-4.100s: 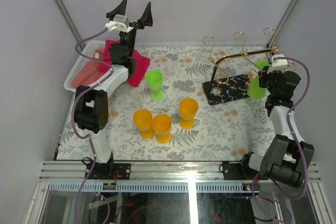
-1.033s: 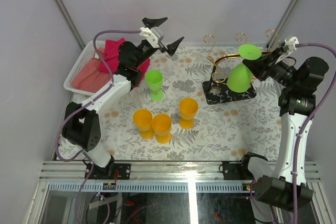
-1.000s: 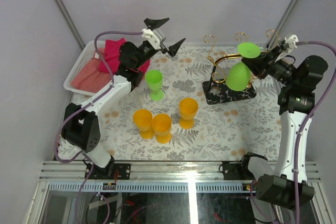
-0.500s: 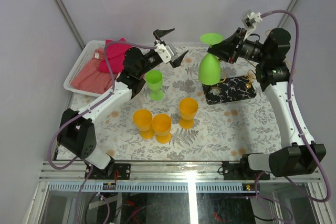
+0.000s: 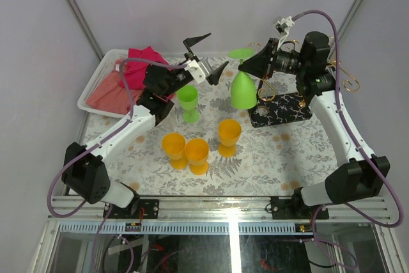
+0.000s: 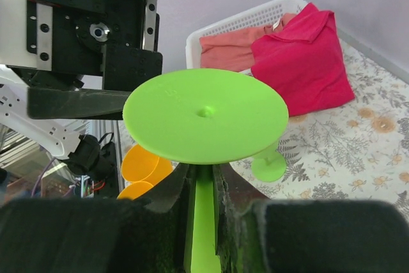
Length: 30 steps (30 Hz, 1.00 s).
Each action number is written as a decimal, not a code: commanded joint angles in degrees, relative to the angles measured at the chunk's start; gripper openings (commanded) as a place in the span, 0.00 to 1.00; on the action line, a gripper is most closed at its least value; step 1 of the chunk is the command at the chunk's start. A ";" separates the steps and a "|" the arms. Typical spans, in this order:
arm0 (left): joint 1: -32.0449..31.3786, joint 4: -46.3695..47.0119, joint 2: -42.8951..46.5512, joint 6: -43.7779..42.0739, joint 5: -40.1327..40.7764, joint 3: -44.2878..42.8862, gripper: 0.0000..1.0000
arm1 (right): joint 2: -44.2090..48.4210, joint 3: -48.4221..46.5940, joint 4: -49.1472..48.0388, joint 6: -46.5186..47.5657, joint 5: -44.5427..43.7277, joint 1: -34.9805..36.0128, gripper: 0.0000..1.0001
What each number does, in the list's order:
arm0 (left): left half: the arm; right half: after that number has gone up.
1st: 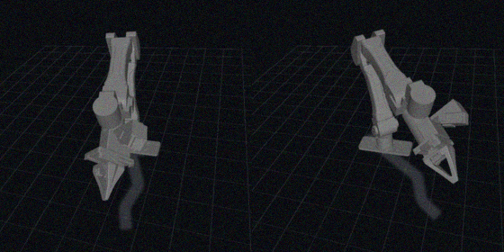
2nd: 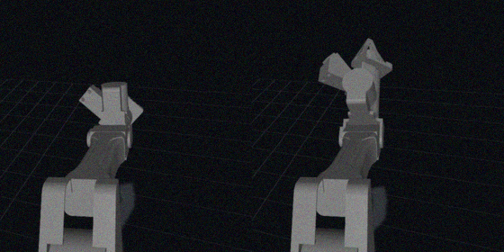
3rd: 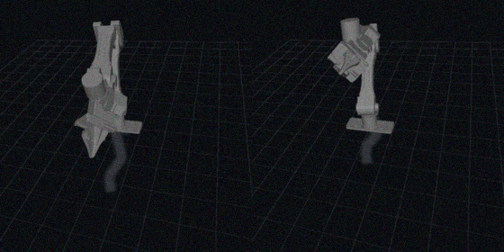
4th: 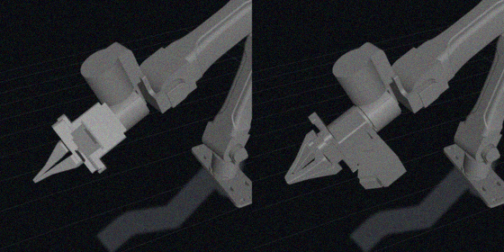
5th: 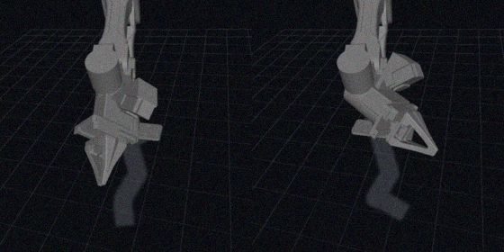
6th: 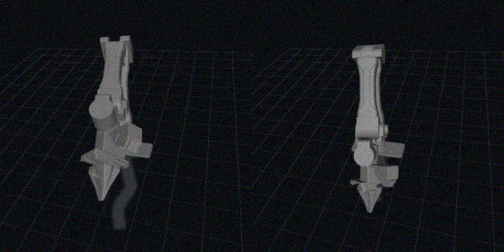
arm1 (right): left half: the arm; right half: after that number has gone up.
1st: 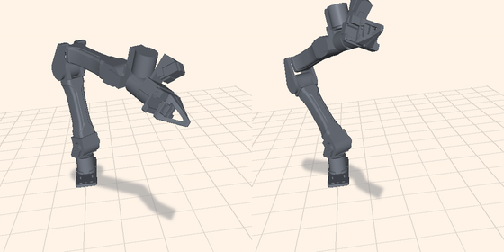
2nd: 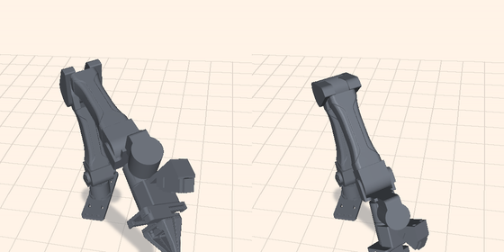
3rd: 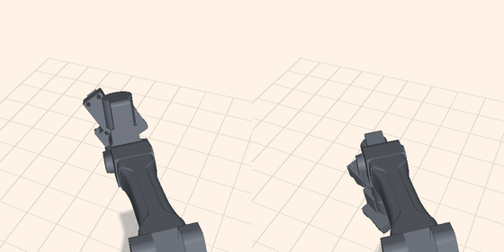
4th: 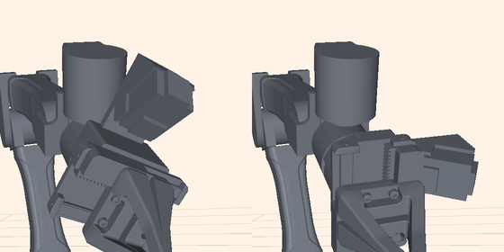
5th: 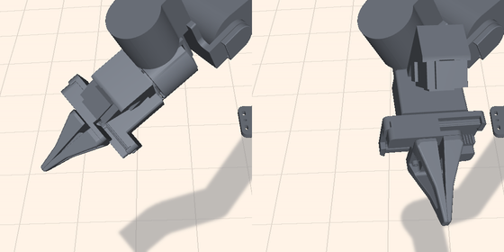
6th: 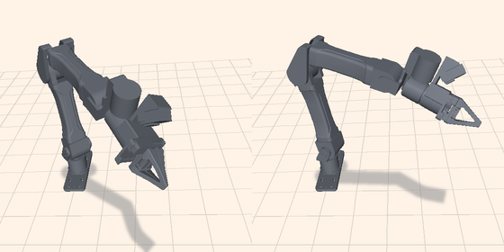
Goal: Place the wine glass upside down on the wine glass rack
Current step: Place the wine glass at the center of the board.
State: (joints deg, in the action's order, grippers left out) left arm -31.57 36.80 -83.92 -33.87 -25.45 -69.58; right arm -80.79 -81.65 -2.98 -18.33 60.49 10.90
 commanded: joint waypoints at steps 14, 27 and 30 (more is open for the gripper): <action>-1.28 -2.68 2.26 -1.71 -0.40 1.65 1.00 | -4.27 -6.12 1.38 0.33 0.48 3.76 0.00; -1.39 -3.47 1.33 0.82 -2.69 0.38 1.00 | -5.69 -7.82 8.60 5.21 -0.33 4.92 0.00; -1.43 -3.46 1.12 0.87 -2.69 0.26 1.00 | -5.61 -7.72 8.79 5.58 -0.59 5.15 0.00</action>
State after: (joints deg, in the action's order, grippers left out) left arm -32.60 31.83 -83.26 -34.26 -26.89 -68.42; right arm -86.39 -86.78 5.41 -14.06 60.47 14.90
